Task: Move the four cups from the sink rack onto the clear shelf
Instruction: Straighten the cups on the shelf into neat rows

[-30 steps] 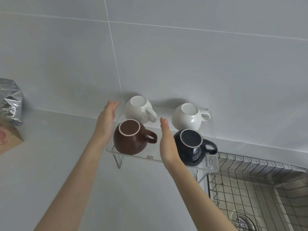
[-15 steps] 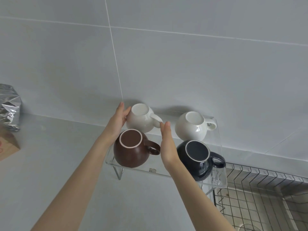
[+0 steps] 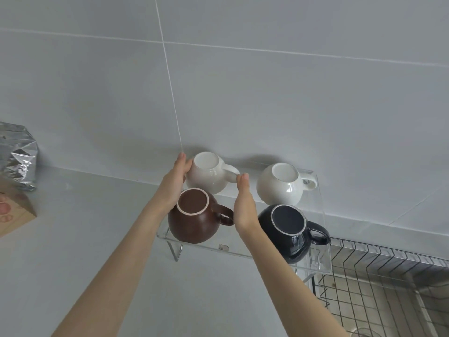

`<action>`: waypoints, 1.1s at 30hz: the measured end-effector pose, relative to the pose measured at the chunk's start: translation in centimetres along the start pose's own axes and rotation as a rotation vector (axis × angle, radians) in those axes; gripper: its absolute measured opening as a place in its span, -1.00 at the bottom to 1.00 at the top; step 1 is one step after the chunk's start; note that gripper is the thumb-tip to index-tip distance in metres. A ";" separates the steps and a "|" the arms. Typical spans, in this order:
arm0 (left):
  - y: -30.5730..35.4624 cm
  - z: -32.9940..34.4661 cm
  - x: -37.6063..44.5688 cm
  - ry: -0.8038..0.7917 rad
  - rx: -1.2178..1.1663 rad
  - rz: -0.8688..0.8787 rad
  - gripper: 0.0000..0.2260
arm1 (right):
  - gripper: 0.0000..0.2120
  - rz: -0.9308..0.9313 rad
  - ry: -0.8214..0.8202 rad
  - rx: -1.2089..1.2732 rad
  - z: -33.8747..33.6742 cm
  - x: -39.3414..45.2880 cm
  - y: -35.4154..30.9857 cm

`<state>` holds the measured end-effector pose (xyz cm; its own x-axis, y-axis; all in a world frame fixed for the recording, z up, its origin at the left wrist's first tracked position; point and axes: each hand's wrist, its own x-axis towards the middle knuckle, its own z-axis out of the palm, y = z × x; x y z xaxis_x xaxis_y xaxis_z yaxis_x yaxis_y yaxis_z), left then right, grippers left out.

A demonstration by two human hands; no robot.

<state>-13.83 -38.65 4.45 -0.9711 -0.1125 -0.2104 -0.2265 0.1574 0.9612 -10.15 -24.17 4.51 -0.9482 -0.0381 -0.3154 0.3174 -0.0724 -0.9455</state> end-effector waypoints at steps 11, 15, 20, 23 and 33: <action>2.8 2.0 -1.3 0.152 0.117 0.095 -0.48 | -0.52 -0.292 0.054 -0.074 -3.7 -1.7 -4.0; 4.0 6.9 -2.6 -0.151 -0.009 0.124 -0.44 | -0.52 -0.371 0.312 -0.020 -11.4 -0.7 -5.3; 2.5 11.7 -2.3 -0.348 -0.005 -0.061 -0.33 | -0.35 -0.152 0.284 -0.193 -15.9 1.3 -1.5; 1.5 12.4 -2.0 -0.347 0.009 -0.089 -0.32 | -0.37 -0.110 0.217 -0.210 -15.9 1.1 -0.9; 1.2 12.9 -1.4 -0.297 0.009 -0.056 -0.39 | -0.41 -0.109 0.170 -0.124 -15.8 -1.1 0.1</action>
<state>-13.75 -25.61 3.61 -0.9362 0.1705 -0.3074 -0.2798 0.1678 0.9453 -9.28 -8.43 3.47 -0.9687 0.1326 -0.2100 0.2190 0.0569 -0.9741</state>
